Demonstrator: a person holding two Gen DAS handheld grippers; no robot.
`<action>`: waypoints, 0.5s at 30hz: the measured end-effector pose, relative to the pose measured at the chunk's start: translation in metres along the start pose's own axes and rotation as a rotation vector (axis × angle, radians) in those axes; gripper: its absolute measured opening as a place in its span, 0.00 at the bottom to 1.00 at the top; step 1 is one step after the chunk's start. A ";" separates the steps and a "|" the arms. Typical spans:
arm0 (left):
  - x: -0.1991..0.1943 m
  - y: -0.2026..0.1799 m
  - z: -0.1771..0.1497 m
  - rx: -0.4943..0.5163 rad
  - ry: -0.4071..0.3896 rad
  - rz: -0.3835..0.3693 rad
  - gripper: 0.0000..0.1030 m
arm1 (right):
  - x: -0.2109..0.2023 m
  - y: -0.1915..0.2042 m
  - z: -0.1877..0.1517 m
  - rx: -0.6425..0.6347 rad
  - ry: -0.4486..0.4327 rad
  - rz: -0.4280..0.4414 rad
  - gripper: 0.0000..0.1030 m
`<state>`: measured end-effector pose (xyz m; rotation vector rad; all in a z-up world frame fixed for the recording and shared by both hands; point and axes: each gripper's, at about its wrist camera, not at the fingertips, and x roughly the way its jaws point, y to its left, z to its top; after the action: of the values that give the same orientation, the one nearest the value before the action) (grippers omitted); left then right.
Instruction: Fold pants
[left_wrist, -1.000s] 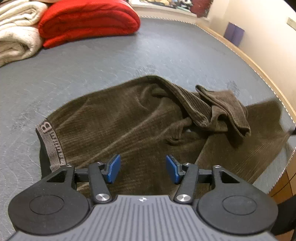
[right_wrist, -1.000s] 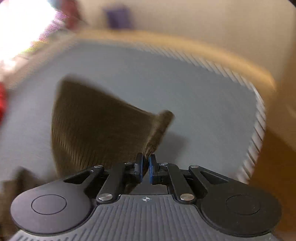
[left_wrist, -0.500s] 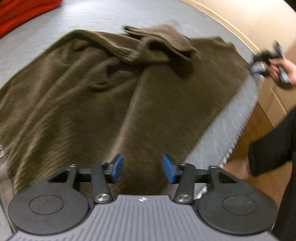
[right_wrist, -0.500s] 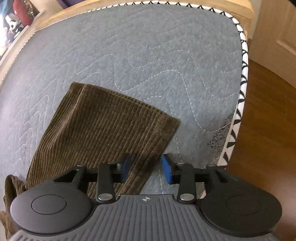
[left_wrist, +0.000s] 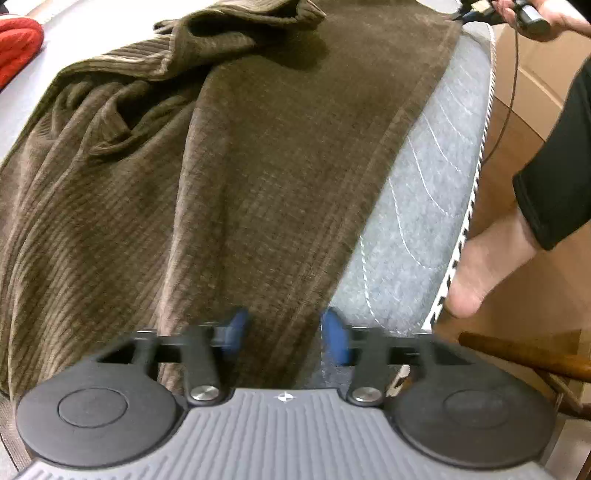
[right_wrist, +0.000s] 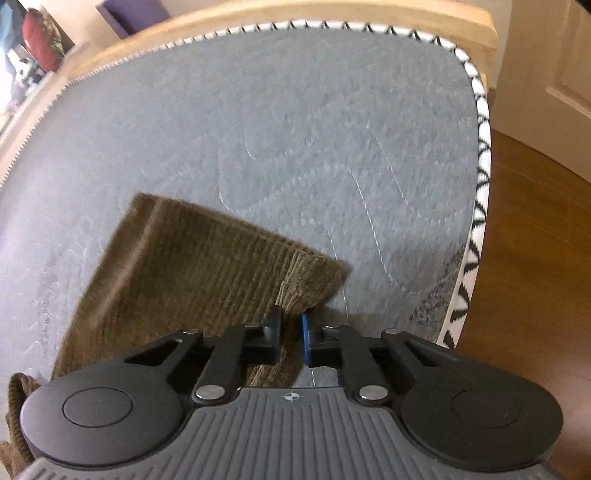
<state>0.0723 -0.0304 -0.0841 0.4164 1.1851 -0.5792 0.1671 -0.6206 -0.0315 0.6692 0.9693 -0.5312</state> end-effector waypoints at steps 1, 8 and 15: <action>-0.003 0.005 0.001 -0.026 -0.001 -0.013 0.09 | -0.006 -0.001 0.001 0.006 -0.022 0.017 0.09; -0.026 -0.012 -0.003 0.075 -0.056 -0.186 0.09 | -0.044 -0.017 0.006 0.097 -0.210 -0.133 0.09; -0.036 0.015 -0.002 -0.038 -0.094 -0.190 0.39 | -0.029 -0.028 0.006 0.107 -0.122 -0.223 0.16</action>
<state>0.0708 -0.0100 -0.0509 0.2435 1.1503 -0.7314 0.1382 -0.6410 -0.0114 0.6195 0.9098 -0.8169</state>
